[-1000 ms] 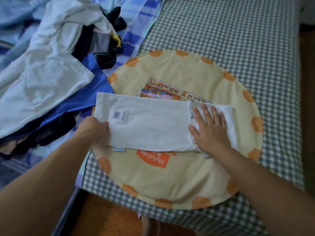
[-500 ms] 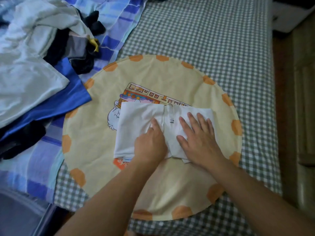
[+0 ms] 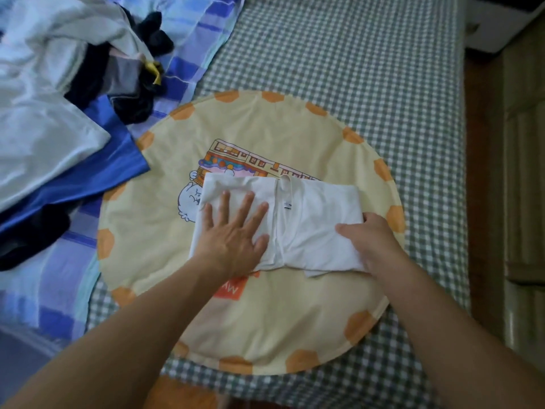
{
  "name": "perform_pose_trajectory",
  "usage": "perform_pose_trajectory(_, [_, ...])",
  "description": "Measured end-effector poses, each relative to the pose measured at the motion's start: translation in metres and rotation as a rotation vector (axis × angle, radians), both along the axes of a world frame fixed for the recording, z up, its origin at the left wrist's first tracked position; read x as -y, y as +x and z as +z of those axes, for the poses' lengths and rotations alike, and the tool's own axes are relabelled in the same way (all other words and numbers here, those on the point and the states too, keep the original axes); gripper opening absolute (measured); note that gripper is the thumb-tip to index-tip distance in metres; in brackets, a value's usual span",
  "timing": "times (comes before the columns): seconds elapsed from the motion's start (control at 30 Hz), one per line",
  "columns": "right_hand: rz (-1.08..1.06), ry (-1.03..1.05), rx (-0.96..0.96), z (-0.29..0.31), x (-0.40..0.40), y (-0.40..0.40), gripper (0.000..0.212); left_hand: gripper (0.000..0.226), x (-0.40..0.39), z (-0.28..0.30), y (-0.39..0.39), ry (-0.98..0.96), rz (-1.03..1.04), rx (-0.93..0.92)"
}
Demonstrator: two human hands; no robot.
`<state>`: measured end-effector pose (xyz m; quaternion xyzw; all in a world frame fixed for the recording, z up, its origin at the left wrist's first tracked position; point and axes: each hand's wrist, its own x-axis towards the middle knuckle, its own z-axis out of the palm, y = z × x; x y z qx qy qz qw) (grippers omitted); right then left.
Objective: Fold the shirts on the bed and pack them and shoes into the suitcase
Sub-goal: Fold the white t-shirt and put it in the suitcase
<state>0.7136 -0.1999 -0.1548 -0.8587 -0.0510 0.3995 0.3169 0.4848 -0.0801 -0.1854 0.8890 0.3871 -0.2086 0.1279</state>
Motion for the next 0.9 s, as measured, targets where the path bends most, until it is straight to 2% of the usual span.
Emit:
perform_pose_trajectory(0.07, [-0.057, 0.051, -0.106, 0.012, -0.002, 0.001, 0.038, 0.072, -0.008, 0.015, 0.001, -0.095, 0.068, 0.064])
perform_pose_trajectory(0.1, [-0.059, 0.074, -0.139, 0.021, -0.003, -0.001, 0.037, 0.071, -0.011, 0.027, -0.002, -0.153, 0.168, 0.165])
perform_pose_trajectory(0.17, [-0.014, 0.127, -0.137, 0.044, -0.009, -0.012, 0.040, 0.056, -0.011, 0.058, -0.015, -0.283, 0.554, 0.568])
perform_pose_trajectory(0.2, [0.024, 0.151, -0.105, 0.055, -0.014, -0.020, 0.042, 0.044, -0.010, 0.072, -0.024, -0.391, 0.789, 0.765])
perform_pose_trajectory(0.27, [0.119, 0.217, -0.026, 0.078, -0.029, -0.046, 0.040, 0.030, -0.012, 0.094, -0.046, -0.739, 1.171, 1.058])
perform_pose_trajectory(0.33, [0.235, 0.332, 0.003, 0.096, -0.050, -0.086, 0.034, 0.031, -0.016, 0.103, -0.065, -1.081, 1.387, 1.239])
perform_pose_trajectory(0.37, [0.288, 0.368, -0.022, 0.098, -0.060, -0.108, 0.035, 0.035, -0.020, 0.102, -0.072, -1.185, 1.438, 1.277])
perform_pose_trajectory(0.43, [0.347, 0.386, -0.043, 0.087, -0.076, -0.143, 0.037, 0.040, -0.027, 0.096, -0.078, -1.244, 1.425, 1.236])
perform_pose_trajectory(0.5, [0.369, 0.349, 0.036, 0.066, -0.080, -0.160, 0.035, 0.028, -0.035, 0.085, -0.077, -1.103, 1.313, 1.094])
perform_pose_trajectory(0.53, [0.389, 0.294, 0.107, 0.054, -0.078, -0.161, 0.036, 0.030, -0.038, 0.080, -0.076, -1.021, 1.253, 1.028])
perform_pose_trajectory(0.67, [0.576, 0.106, 0.421, 0.029, -0.062, -0.152, 0.039, 0.077, -0.049, 0.072, -0.079, -0.814, 0.954, 0.943])
perform_pose_trajectory(0.77, [0.653, 0.049, 0.503, 0.023, -0.056, -0.157, 0.039, 0.085, -0.060, 0.064, -0.086, -0.879, 0.783, 0.942])
perform_pose_trajectory(0.83, [0.669, -0.003, 0.493, 0.020, -0.052, -0.163, 0.039, 0.087, -0.066, 0.061, -0.088, -0.907, 0.701, 0.862])
perform_pose_trajectory(0.9, [0.709, -0.050, 0.500, 0.017, -0.048, -0.165, 0.038, 0.087, -0.069, 0.061, -0.084, -0.787, 0.620, 0.771])
